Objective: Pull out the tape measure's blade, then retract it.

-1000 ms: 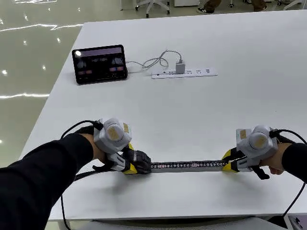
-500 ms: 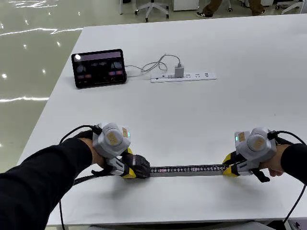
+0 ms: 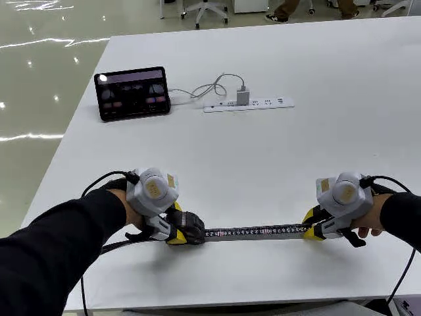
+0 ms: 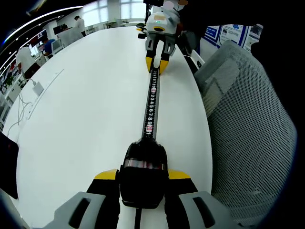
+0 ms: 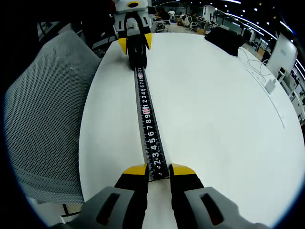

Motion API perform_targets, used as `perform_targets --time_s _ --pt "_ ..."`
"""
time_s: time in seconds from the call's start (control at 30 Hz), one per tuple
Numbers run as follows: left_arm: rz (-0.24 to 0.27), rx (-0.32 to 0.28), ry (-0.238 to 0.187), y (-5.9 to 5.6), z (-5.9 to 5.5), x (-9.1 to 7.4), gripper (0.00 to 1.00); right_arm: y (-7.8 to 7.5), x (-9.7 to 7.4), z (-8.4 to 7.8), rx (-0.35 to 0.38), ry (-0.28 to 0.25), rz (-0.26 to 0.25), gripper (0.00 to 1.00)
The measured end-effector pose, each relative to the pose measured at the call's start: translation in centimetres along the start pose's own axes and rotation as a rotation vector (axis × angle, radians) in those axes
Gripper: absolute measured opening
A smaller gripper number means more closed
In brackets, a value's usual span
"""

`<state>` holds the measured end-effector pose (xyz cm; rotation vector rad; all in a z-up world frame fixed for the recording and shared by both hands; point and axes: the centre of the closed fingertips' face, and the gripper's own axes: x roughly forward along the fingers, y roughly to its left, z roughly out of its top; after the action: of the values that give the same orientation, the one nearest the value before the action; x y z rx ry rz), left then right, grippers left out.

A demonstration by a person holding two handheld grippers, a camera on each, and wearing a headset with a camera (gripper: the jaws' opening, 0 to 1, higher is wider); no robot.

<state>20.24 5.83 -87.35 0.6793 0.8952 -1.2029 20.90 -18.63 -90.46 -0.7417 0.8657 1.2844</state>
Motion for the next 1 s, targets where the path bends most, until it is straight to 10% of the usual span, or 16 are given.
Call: perform_targets --time_s 0.7,1.0 --pt "0.046 -0.036 -0.009 0.4 -0.4 -0.1 0.35 -1.5 -2.8 1.0 0.196 -0.141 -0.164 0.60" --pt "0.177 -0.232 -0.121 2.1 -1.4 -1.2 0.74 -0.9 -4.3 1.1 0.257 -0.184 -0.211 0.71"
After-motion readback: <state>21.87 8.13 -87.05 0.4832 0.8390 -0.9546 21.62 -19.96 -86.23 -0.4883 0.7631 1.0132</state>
